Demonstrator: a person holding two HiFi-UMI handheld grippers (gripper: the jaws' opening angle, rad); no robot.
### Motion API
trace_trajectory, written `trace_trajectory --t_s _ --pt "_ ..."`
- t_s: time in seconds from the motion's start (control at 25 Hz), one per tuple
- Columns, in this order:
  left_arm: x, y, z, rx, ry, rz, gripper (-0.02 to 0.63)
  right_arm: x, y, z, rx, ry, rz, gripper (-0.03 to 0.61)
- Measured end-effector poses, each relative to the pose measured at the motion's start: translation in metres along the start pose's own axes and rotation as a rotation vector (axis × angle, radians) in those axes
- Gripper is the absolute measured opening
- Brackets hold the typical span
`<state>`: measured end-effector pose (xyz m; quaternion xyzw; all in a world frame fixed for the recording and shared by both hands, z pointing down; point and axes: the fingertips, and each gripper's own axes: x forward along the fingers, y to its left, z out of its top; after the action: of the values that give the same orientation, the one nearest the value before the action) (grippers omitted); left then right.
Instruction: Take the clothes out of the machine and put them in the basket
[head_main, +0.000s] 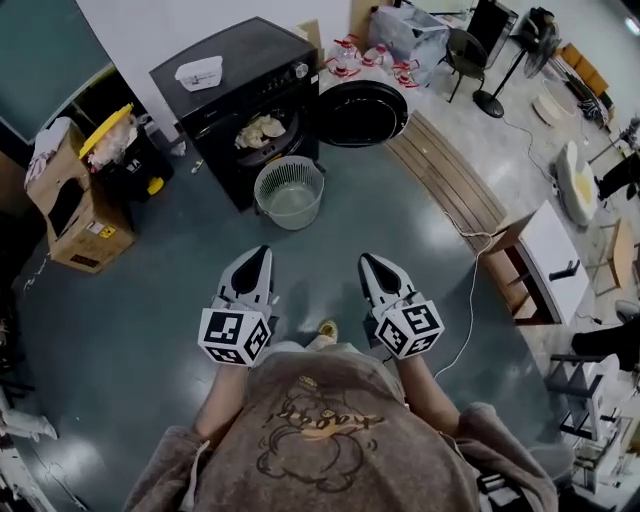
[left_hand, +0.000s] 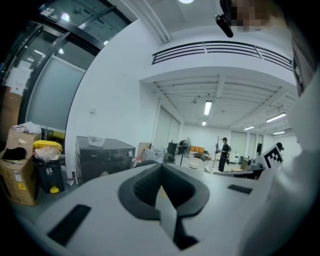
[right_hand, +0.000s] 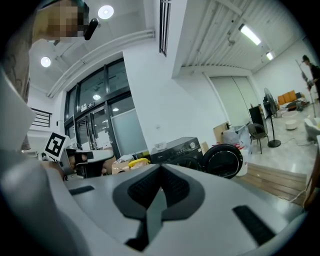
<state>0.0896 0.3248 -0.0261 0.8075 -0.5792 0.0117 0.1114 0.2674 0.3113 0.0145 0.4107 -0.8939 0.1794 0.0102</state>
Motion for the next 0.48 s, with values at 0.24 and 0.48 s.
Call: trace_trajectory --t_s 0.24,0.48 --pt "0.049 0.026 0.013 0.009 -0.018 0.042 0.006 0.043 -0.027 0.010 -0.005 0.029 0.028 -0.011" --pt "0.102 0.054 0.018 0.008 -0.017 0.061 0.006 0.091 -0.053 0.016 -0.017 0.064 0.049 -0.011"
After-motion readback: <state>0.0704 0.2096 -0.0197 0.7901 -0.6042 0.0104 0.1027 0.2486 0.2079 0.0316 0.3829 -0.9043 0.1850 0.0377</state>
